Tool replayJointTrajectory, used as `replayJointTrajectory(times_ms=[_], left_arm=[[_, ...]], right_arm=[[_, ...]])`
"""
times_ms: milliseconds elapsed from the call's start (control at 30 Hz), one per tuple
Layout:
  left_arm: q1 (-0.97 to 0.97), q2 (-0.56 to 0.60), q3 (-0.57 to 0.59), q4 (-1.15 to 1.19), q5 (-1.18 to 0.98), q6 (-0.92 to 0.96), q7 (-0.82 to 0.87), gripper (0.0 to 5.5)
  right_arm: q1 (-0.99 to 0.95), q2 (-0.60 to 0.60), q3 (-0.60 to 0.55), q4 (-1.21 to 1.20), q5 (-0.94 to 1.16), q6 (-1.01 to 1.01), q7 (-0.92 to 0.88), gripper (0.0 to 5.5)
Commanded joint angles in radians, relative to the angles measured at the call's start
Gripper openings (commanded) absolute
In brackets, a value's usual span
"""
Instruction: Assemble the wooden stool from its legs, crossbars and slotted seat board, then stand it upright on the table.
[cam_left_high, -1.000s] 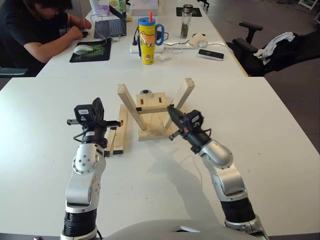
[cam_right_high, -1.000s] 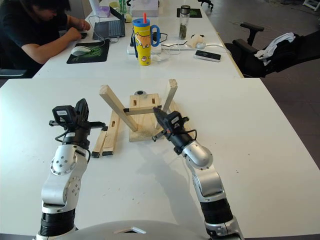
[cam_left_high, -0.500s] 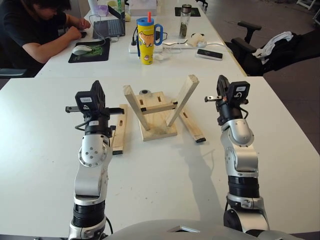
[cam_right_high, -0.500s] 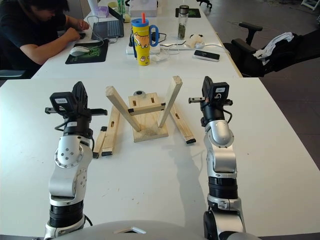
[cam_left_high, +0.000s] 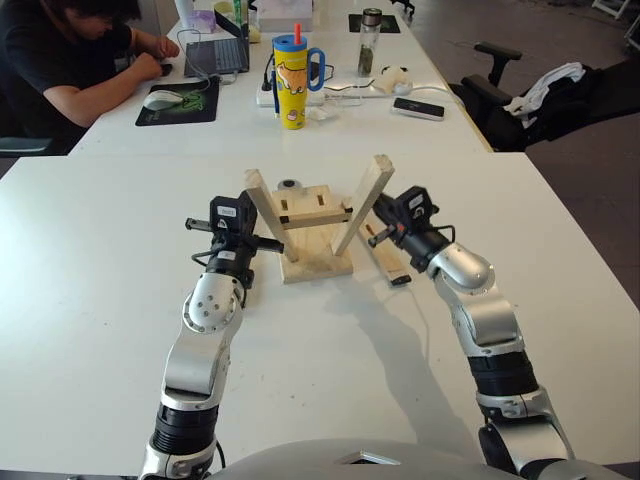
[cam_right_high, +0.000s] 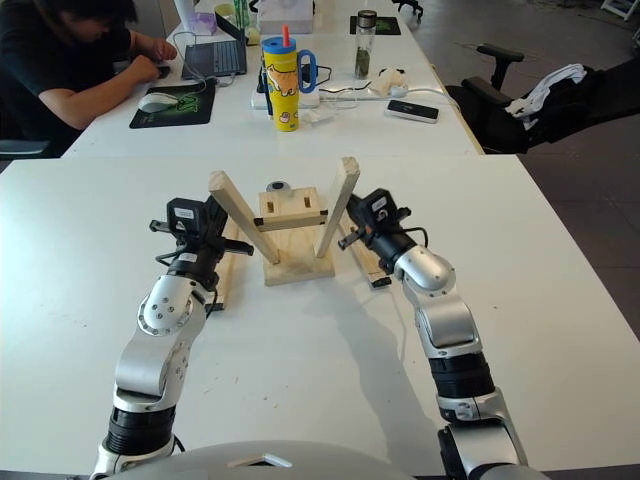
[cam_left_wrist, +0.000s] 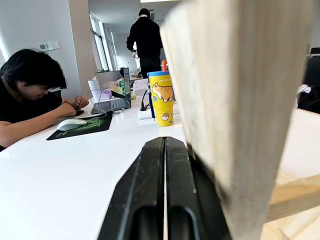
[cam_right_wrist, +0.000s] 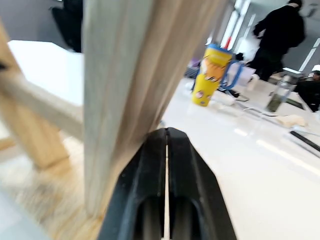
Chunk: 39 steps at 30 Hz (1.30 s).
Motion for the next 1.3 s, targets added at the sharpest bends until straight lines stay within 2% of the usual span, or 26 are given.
replayJointTrajectory(times_ms=[33,200,300,367,433,533,600,667,767,900,967,1300], left_arm=[[-0.010,0.049,0.092,0.049,-0.003,0.015,-0.020,0.02],[-0.046,0.169,0.229,0.113,-0.063,0.005,-0.131,0.02],[-0.090,0.319,0.268,0.187,-0.136,0.005,-0.329,0.02],[-0.095,0.434,0.266,0.212,-0.220,0.017,-0.537,0.02],[-0.096,0.517,0.296,0.186,-0.392,0.099,-0.748,0.02],[-0.063,0.670,0.275,0.145,-0.509,0.245,-0.948,0.02],[-0.018,0.779,0.219,0.129,-0.490,0.276,-1.041,0.02],[0.011,0.841,0.154,0.103,-0.470,0.294,-1.093,0.02],[-0.006,0.820,0.029,0.094,-0.392,0.269,-1.060,0.02],[-0.016,0.684,-0.123,0.051,-0.303,0.270,-0.926,0.02],[-0.009,0.654,-0.175,0.032,-0.268,0.287,-0.883,0.02],[0.002,0.675,-0.281,0.029,-0.156,0.318,-0.845,0.02]], right_arm=[[-0.020,-0.025,0.045,0.073,-0.017,-0.013,0.078,0.00],[-0.051,-0.040,0.002,0.193,-0.039,-0.076,0.059,0.00],[-0.080,-0.020,-0.016,0.241,-0.047,-0.115,0.035,0.00],[-0.109,0.000,-0.024,0.265,-0.048,-0.151,0.023,0.00],[-0.142,0.019,-0.024,0.294,-0.058,-0.186,0.009,0.00],[-0.196,0.045,-0.012,0.332,-0.054,-0.231,0.033,0.00],[-0.217,0.046,0.010,0.346,-0.051,-0.251,0.079,0.00],[-0.227,0.045,0.032,0.349,-0.040,-0.259,0.140,0.00],[-0.224,0.047,0.051,0.338,-0.024,-0.256,0.202,0.00],[-0.231,0.072,0.086,0.341,-0.022,-0.260,0.259,0.00],[-0.236,0.092,0.103,0.343,-0.025,-0.262,0.275,0.00],[-0.262,0.218,0.206,0.344,-0.061,-0.249,0.282,0.00]])
